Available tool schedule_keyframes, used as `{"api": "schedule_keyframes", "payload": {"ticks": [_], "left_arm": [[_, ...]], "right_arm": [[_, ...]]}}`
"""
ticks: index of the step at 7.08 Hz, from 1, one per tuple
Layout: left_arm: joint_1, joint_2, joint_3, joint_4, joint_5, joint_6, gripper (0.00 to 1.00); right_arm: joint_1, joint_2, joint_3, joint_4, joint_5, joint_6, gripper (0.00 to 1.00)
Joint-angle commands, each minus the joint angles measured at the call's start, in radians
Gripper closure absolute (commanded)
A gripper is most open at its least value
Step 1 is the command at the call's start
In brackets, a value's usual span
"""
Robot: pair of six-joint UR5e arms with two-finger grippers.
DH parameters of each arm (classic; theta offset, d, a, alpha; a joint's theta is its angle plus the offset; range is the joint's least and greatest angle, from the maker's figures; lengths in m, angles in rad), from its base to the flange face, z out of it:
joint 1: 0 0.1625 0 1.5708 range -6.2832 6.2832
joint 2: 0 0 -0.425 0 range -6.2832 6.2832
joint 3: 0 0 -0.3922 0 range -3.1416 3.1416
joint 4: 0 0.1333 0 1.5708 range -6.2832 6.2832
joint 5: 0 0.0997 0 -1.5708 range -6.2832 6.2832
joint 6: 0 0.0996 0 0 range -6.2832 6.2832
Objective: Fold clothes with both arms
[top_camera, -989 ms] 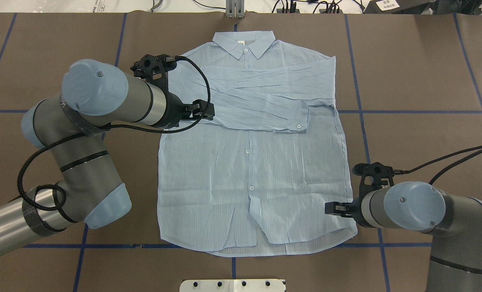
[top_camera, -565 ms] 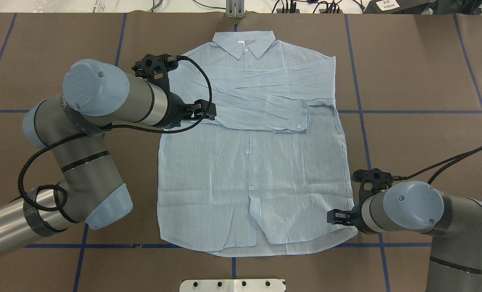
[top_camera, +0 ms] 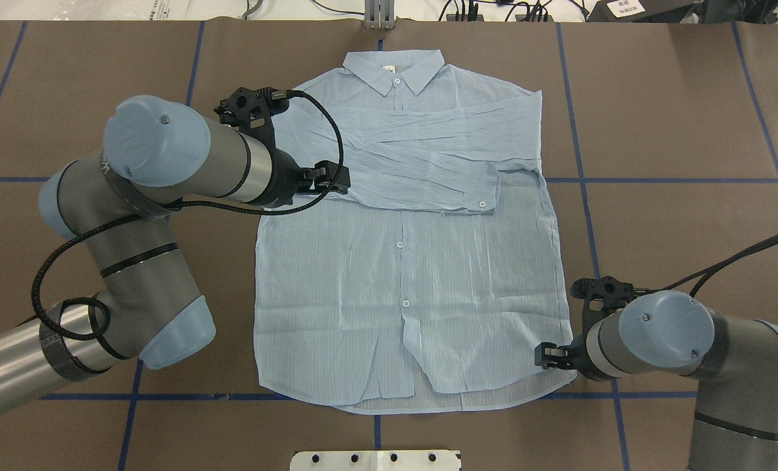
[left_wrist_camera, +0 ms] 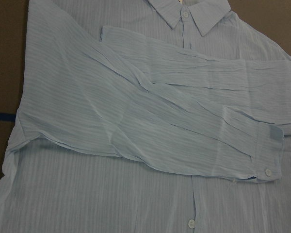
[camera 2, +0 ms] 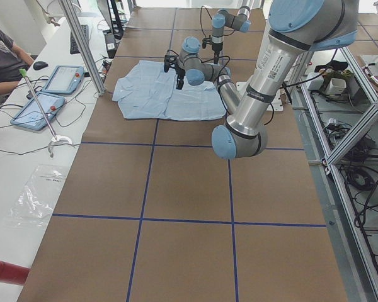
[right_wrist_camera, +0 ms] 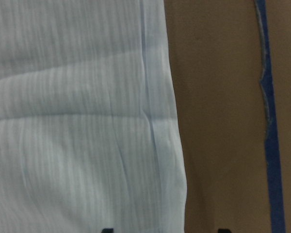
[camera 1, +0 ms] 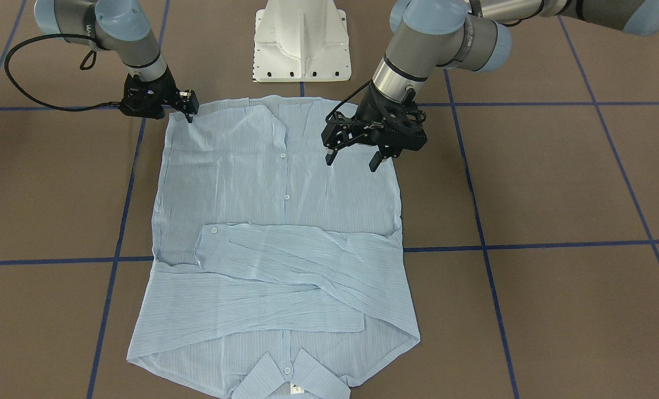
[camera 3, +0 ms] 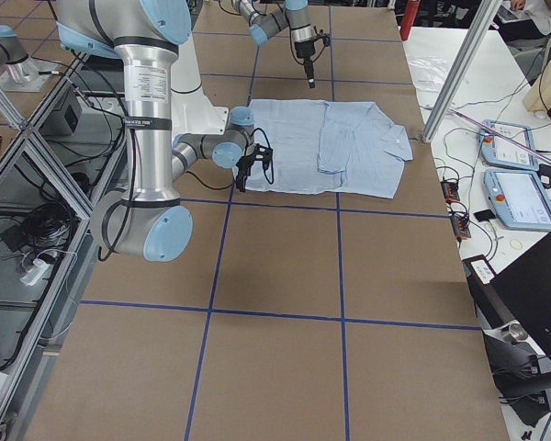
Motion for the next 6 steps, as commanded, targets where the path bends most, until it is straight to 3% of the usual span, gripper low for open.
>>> {"api": "schedule_keyframes", "payload": {"ticks": [1,4,6], "left_arm": [[0.0,-0.001,0.004,0.0,-0.001,0.0,0.01],[-0.001,-0.001,0.008,0.0,0.001,0.0,0.02],[-0.002,-0.001,0.008,0.0,0.008,0.0,0.02]], "right_arm": [[0.0,0.001,-0.007,-0.001,0.01,-0.001,0.42],[0.003,0.001,-0.01,-0.003,0.012,-0.004,0.46],[0.023,0.0,-0.013,-0.003,0.036,-0.007,0.58]]}}
